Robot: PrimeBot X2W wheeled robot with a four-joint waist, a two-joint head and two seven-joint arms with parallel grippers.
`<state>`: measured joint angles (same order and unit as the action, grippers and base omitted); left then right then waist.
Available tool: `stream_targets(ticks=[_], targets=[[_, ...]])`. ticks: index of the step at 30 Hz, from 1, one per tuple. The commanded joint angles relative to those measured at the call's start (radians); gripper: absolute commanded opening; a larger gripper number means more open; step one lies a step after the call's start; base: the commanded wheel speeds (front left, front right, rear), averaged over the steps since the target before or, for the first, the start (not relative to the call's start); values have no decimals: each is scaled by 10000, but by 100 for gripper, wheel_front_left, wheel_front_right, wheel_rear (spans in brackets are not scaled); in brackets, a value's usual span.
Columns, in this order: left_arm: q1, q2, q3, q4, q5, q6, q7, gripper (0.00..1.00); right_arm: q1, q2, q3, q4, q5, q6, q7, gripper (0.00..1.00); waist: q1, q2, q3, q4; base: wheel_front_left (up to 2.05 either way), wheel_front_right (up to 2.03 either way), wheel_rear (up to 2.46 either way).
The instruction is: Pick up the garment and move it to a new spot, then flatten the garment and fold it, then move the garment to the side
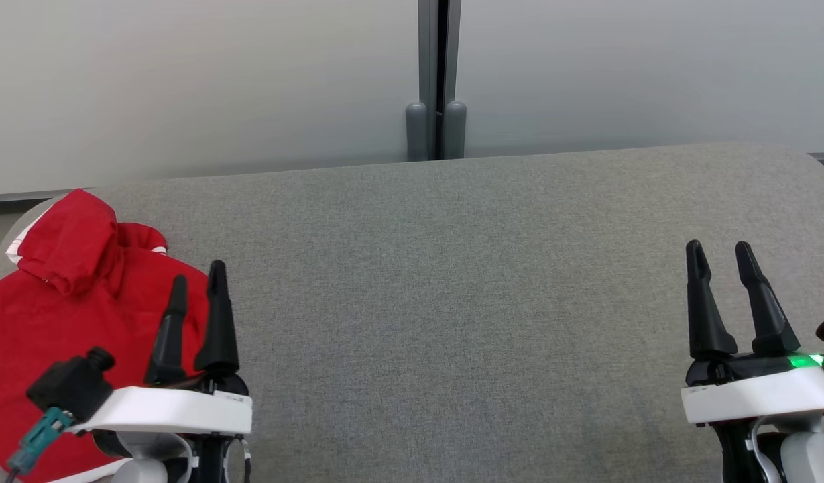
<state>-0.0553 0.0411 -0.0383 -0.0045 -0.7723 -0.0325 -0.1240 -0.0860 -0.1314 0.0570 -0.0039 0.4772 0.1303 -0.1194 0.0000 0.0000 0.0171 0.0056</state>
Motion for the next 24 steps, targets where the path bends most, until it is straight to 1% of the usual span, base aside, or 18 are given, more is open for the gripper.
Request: stream_targets(ticks=[1,5,8,14,18,24], targets=[[-60,60,-188,-108,582,120,-74,100,-119,-68,53,-49,-378,5,-119,100,0,0,1,-1,0,0,0],[13,65,-641,164,1616,515,-185,100,-62,-28,148,97,-985,5,-235,100,0,0,-2,-10,0,0,0],[23,69,-942,231,2189,688,-264,100,-18,61,168,253,-1403,5,-311,100,0,0,-2,-16,0,0,0],[3,71,-1416,350,3265,856,-415,100,21,185,301,531,-2064,4,-473,100,0,0,22,-11,0,0,0],[-51,105,-1817,476,3948,796,-516,100,-34,189,311,548,-2423,4,-566,100,0,0,39,5,0,0,0],[-2,115,-2155,741,4605,1074,-661,100,0,273,320,670,-3076,5,-721,100,0,0,22,34,0,0,0]])
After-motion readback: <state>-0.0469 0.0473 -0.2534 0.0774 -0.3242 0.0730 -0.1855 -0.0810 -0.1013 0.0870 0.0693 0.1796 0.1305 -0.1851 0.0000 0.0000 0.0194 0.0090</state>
